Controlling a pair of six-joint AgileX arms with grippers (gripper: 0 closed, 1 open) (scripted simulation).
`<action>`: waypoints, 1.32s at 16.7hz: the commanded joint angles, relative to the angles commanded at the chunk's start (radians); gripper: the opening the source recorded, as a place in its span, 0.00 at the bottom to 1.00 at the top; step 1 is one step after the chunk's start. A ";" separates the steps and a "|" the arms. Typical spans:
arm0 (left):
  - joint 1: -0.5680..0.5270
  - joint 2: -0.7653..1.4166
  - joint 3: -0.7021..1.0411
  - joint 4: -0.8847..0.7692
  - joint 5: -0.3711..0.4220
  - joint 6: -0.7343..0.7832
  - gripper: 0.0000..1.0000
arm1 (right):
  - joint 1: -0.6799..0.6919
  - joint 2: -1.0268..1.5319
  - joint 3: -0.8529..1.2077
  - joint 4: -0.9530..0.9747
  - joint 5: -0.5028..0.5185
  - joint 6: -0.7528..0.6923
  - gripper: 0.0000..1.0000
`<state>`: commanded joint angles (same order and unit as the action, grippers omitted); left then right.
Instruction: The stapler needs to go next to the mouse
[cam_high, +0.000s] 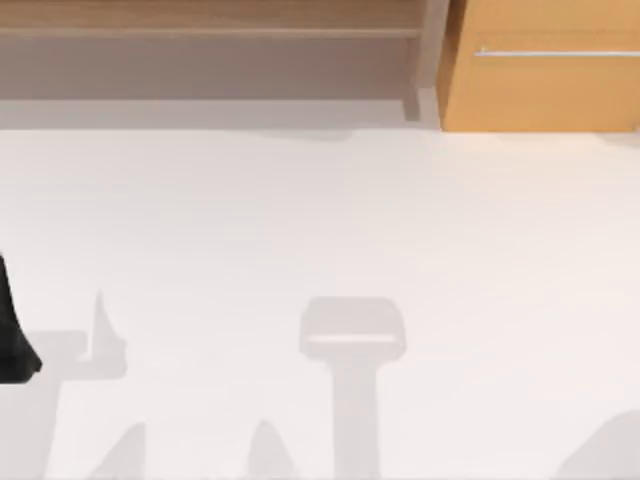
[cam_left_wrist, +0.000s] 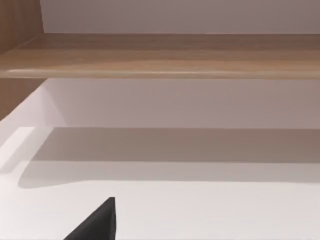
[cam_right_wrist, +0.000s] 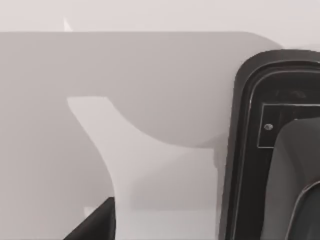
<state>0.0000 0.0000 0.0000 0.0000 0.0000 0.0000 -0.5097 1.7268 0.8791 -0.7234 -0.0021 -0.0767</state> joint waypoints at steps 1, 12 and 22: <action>0.000 0.000 0.000 0.000 0.000 0.000 1.00 | 0.000 0.000 0.000 0.000 0.000 0.000 0.92; 0.000 0.000 0.000 0.000 0.000 0.000 1.00 | 0.000 0.000 0.000 0.000 0.000 0.000 0.10; 0.000 0.000 0.000 0.000 0.000 0.000 1.00 | 0.000 -0.001 0.001 0.000 0.000 0.001 0.00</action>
<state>0.0000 0.0000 0.0000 0.0000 0.0000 0.0000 -0.5096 1.7258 0.8798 -0.7237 -0.0019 -0.0759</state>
